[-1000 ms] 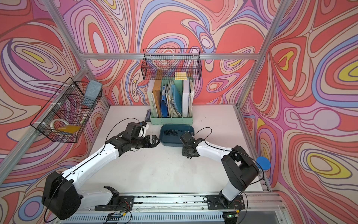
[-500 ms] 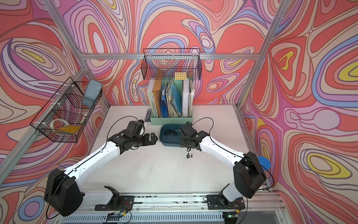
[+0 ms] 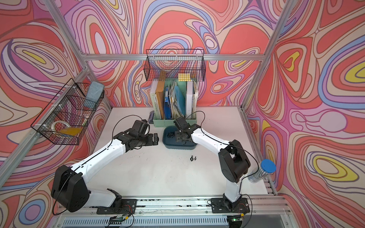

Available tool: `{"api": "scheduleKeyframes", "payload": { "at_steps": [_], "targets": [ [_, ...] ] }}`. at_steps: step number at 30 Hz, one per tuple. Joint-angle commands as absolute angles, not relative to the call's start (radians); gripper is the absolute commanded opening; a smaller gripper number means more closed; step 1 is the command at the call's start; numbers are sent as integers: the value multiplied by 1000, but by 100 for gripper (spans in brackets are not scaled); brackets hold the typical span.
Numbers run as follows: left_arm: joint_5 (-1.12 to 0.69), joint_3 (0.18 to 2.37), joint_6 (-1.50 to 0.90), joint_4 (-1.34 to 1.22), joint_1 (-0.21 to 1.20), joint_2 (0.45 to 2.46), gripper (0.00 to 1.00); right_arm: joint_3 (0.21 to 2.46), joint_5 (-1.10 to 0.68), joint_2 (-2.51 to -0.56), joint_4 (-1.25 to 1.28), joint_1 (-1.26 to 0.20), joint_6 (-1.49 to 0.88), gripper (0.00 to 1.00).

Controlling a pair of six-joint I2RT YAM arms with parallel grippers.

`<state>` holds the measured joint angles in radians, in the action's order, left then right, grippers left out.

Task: Take out the wing nut from the storage box
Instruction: Pick up the wing nut from the storage box.

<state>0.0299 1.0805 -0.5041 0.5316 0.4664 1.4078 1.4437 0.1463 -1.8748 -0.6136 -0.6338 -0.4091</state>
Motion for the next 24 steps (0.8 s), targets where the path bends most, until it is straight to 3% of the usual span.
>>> {"api": "scheduleKeyframes", "payload": {
  "at_steps": [1,6,13,24],
  "targets": [
    [25,1102,-461,542,471,1418,99,1495,118,-1940,-600,-605,-364,57],
    [7,1128,-442,525,471,1455,99,1576,61,-2043,-601,-562,-323,44],
    [6,1166,-422,515,471,1497,99,1636,-6,-2132,-598,-509,-300,37],
    [9,1200,-420,496,469,1546,99,1696,-33,-2218,-602,-500,-285,32]
  ]
}}
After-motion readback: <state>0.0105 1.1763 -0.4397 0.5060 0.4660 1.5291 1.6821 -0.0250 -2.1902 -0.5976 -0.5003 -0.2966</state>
